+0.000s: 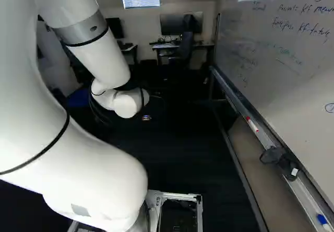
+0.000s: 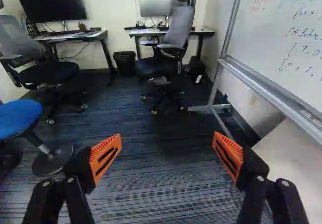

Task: Open the door and move inside

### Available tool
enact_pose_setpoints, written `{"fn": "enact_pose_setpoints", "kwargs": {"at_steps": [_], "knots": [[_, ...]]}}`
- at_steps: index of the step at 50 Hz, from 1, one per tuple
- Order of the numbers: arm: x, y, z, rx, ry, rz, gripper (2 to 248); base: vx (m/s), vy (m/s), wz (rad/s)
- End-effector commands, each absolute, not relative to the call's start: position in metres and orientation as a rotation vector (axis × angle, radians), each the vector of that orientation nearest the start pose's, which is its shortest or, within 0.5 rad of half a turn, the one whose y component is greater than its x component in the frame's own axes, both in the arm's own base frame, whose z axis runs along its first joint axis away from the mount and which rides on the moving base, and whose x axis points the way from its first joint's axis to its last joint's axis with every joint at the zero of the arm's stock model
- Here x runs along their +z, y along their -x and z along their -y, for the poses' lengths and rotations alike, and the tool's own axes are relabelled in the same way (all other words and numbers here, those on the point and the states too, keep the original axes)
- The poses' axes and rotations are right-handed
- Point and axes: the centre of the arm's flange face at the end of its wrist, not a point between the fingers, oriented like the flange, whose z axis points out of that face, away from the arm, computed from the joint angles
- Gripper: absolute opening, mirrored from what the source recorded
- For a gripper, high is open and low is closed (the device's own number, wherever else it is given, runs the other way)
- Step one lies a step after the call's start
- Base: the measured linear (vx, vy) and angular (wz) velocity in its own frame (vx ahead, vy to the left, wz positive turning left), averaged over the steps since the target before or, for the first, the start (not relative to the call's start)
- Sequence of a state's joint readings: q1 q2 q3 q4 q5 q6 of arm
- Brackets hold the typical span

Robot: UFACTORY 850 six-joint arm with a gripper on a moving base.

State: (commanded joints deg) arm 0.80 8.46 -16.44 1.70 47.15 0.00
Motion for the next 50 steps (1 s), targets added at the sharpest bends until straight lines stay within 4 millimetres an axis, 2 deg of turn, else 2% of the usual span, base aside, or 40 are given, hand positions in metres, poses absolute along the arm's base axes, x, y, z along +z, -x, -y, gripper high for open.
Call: {"fn": "enact_pose_setpoints", "kwargs": {"at_steps": [50], "knots": [[0.3987, -0.3436, -0.0029, -1.846, 2.539, -0.028, 247, 0.101, -0.001, -0.010]]}}
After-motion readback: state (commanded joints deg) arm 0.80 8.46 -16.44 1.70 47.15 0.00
